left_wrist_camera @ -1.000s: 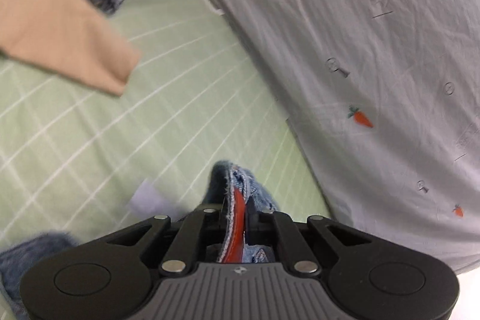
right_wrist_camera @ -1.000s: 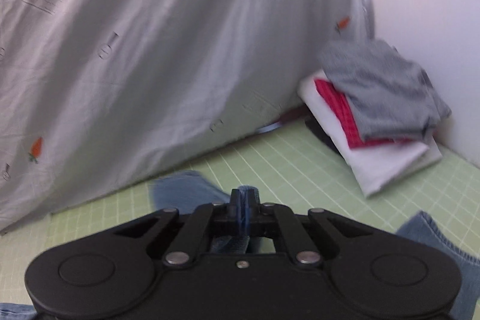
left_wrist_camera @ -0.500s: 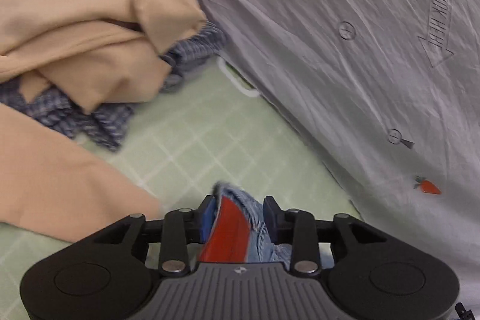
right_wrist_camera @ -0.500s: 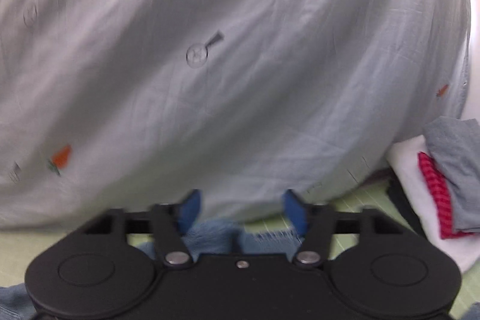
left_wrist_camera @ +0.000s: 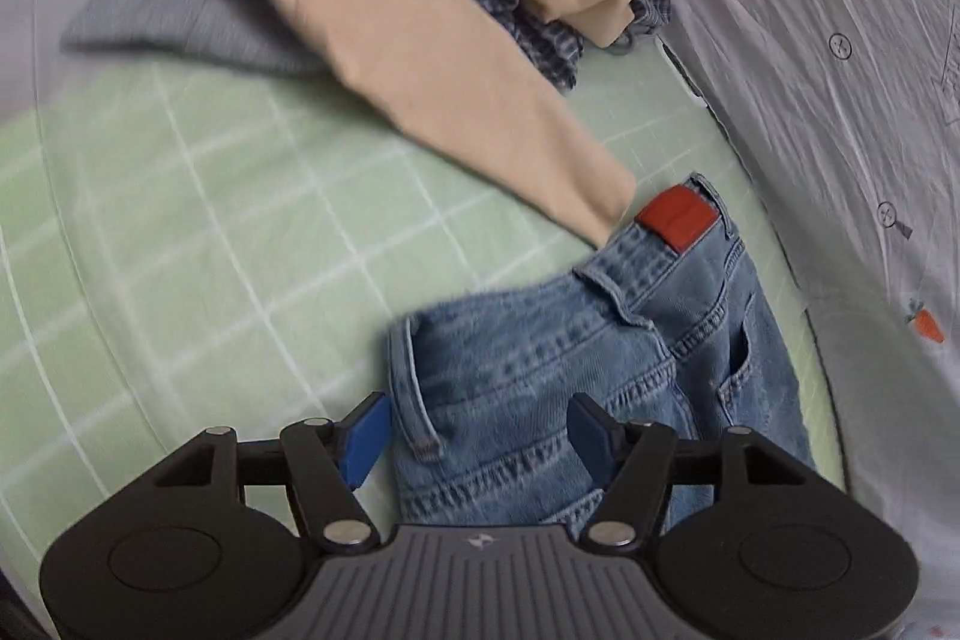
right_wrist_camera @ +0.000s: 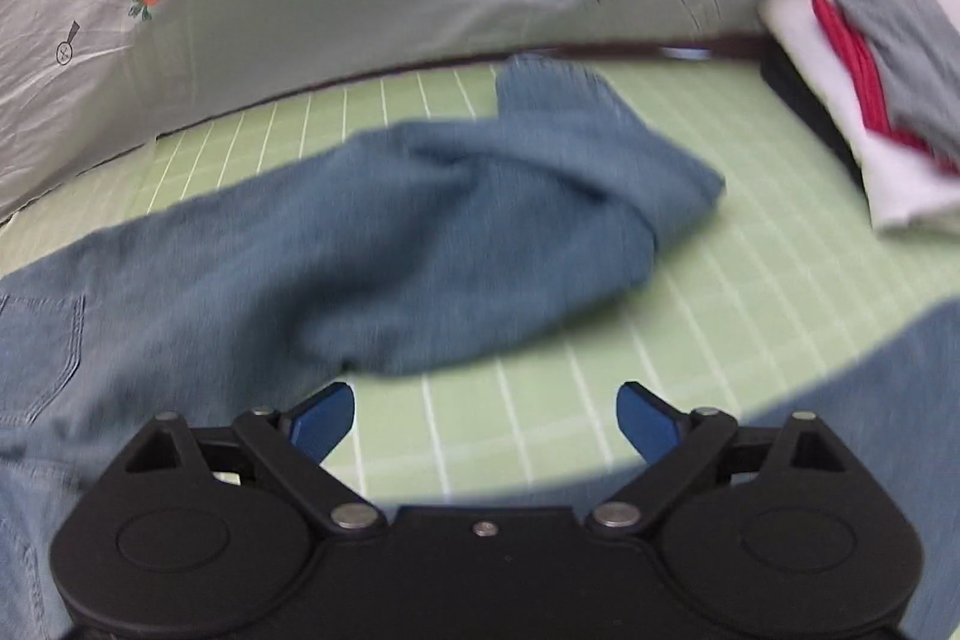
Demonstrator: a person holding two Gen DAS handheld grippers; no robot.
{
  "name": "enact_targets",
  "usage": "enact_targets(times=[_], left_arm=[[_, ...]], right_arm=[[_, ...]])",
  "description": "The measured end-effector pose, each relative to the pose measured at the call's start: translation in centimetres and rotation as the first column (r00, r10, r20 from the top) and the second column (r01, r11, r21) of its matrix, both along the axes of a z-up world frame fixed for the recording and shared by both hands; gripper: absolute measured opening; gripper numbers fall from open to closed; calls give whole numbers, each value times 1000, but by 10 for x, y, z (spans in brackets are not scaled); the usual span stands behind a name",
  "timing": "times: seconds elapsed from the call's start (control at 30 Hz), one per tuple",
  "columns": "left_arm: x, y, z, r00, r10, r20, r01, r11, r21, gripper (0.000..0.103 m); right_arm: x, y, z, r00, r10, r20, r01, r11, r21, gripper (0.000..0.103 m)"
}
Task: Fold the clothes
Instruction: 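Lower the jeans onto the table and open both grippers, then move the open right gripper over the jeans toward a leg hem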
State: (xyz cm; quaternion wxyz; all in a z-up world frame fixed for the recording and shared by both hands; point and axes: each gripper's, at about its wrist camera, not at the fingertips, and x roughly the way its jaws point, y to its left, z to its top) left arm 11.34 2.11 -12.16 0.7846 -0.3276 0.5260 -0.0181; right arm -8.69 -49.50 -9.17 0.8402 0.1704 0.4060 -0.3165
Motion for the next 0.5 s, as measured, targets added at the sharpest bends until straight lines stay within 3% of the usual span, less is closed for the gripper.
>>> enact_targets(times=[0.1,0.17,0.2,0.23,0.37,0.5], left_arm=[[2,-9,-3,1000,-13,23,13,1000,28,72],[4,-11,-3,999,-35,42,33,998,54,63],[3,-10,-2,998,-38,51,35,997,62,34],[3,-9,-2,997,-41,61,37,997,69,14],[-5,10,2,994,-20,106,18,1000,21,10],[-18,32,19,984,32,178,-54,992,118,9]], right_arm=[[-4,3,4,1000,2,17,-2,1000,3,95],[-4,4,8,1000,-3,31,3,1000,-3,95],[-5,3,10,999,-8,37,8,1000,-2,95],[-6,3,12,999,-13,43,13,1000,-1,96],[-11,9,10,999,-33,27,33,999,21,96],[-18,21,5,1000,-20,10,20,998,56,96]])
